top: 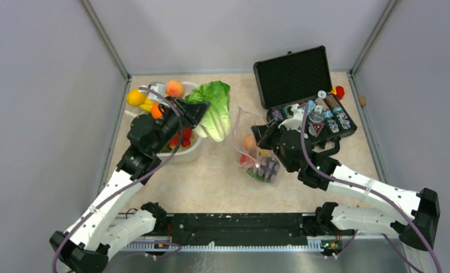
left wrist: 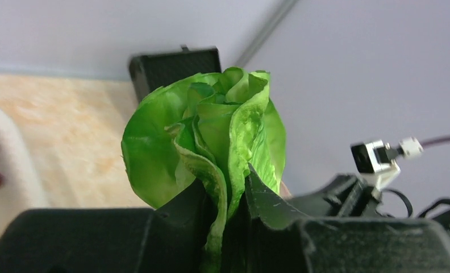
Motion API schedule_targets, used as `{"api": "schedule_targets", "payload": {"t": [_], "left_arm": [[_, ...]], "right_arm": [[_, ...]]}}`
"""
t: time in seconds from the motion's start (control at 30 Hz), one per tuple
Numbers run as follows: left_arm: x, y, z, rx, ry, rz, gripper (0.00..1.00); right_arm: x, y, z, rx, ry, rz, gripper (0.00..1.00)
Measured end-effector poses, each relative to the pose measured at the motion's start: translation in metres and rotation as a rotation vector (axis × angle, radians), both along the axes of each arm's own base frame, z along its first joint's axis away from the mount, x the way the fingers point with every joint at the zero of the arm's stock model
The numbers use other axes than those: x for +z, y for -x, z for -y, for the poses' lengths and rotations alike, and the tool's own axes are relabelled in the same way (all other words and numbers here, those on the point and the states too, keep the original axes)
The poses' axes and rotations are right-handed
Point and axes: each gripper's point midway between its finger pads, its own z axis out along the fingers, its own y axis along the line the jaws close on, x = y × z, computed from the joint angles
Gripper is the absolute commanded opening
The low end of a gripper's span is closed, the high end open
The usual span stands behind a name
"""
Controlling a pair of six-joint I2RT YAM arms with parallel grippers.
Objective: Place the food in the zip-top bag and seal the zipper
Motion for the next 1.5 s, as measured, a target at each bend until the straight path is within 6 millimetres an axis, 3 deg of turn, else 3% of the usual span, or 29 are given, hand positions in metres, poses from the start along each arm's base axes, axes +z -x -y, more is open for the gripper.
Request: {"api": "schedule_targets", "payload": {"t": [0.1,0.2,0.57,0.87,1.23,1.5], "left_arm": [[-0.02,0.011,0.026,-0.056,0.031,-0.019,0.0],[-0.031,0.014,0.039,-0.064,0.064,-0.013,0.0],[-0.003,0.009,0.039,-0.003,0.222,0.122,0.0],[-0.038,-0.001,0.066,-0.003,0.174,0.123,0.0],[-0.029,0.016,0.076,0.105,0.111,0.228,0.0],[-0.041,0.019,0.077,0.232,0.026,0.25,0.0]], "right_arm": [[0.002,-0.004,-0.005,-0.017,-0.042,-0.006,0.0],[-0.002,-0.008,-0.009,-0.032,-0.066,-0.022,0.0],[0.004,-0.012,-0.014,-0.055,-0.135,-0.025,0.0],[0.007,-0.009,-0.018,-0.03,-0.165,-0.034,0.0],[0.016,-0.004,-0.006,-0.062,-0.253,-0.052,0.0],[0.014,-0.004,0.0,-0.087,-0.254,-0.062,0.0]]}}
